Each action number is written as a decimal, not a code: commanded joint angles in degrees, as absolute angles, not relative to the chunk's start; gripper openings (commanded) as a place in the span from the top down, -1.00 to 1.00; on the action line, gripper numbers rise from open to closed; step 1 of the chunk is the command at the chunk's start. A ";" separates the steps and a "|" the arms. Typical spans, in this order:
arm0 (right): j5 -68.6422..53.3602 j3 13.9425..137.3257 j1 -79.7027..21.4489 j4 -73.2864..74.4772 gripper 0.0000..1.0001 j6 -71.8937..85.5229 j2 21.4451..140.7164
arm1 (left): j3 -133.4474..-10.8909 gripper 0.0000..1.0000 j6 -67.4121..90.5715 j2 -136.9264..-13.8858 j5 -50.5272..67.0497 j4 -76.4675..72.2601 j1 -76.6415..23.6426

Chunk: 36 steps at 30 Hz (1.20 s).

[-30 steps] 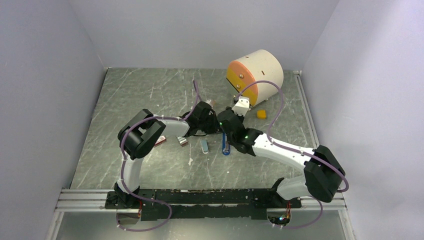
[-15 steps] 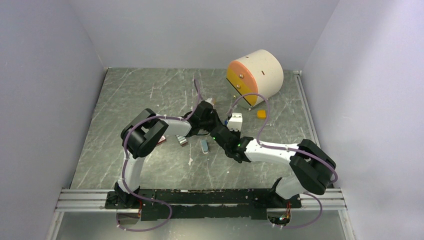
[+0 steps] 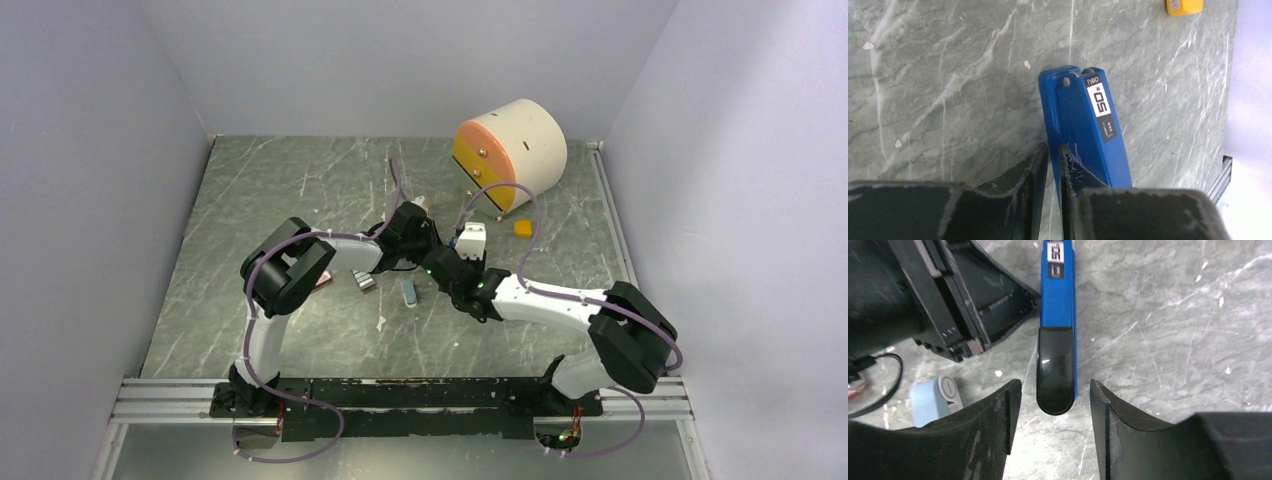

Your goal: Load the staples into the stapler

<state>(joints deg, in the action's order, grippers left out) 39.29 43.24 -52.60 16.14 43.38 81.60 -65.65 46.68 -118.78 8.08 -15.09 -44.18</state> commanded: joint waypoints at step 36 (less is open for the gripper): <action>28.95 46.62 -46.60 21.96 0.42 41.66 89.89 | -58.93 0.56 35.15 -97.34 0.18 6.93 -44.90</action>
<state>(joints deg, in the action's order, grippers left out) 28.95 47.27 -47.31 19.07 40.91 90.00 -59.13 36.75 -101.34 2.50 4.95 -44.47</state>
